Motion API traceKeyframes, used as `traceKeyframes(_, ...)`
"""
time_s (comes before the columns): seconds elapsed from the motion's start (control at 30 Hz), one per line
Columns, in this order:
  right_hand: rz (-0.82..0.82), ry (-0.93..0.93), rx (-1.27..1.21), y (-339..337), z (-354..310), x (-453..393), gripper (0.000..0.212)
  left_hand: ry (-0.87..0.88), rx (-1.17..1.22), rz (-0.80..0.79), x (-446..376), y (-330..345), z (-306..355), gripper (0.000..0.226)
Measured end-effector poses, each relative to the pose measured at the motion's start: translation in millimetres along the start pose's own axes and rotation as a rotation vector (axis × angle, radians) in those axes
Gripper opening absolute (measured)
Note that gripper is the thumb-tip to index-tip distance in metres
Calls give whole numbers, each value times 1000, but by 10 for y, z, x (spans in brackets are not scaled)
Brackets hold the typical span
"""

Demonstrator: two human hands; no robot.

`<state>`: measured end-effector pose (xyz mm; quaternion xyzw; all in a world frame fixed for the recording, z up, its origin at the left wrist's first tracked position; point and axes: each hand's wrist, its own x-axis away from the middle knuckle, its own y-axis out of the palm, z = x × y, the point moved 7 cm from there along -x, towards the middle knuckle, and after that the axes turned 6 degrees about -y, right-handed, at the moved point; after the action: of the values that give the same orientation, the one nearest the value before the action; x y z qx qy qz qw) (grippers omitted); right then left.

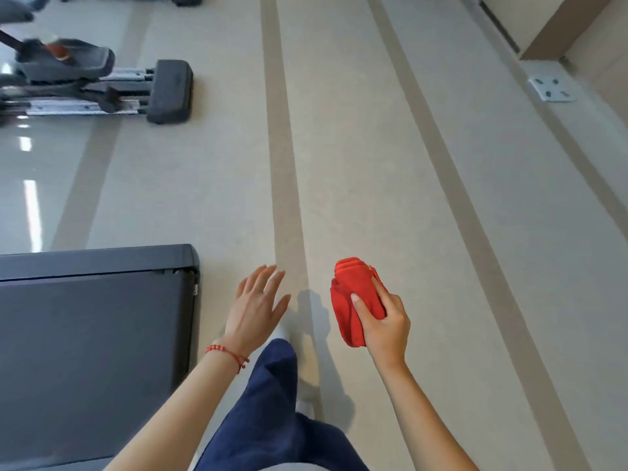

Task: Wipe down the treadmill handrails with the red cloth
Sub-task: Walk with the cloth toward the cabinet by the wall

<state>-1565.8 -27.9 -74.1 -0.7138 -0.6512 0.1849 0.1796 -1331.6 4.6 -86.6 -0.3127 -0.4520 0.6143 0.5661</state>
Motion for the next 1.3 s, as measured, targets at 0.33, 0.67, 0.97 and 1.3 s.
traceKeyframes(0.33, -60, -42, -25, 865, -341, -1811, 49, -60, -1, 40, -1834, -347, -283, 73)
traceKeyframes(0.67, -12, -33, -25, 1246, -633, -3576, 48, -43, -19, 60, -3725, -649, -179, 71)
traceKeyframes(0.97, -83, -60, -22, 1507, -640, -5472, 48, -88, -40, 51, -5447, -647, 119, 68)
traceKeyframes(1.3, -92, -49, -48, 1898, -843, -7218, 47, -103, -52, 68, -7125, -897, 223, 70)
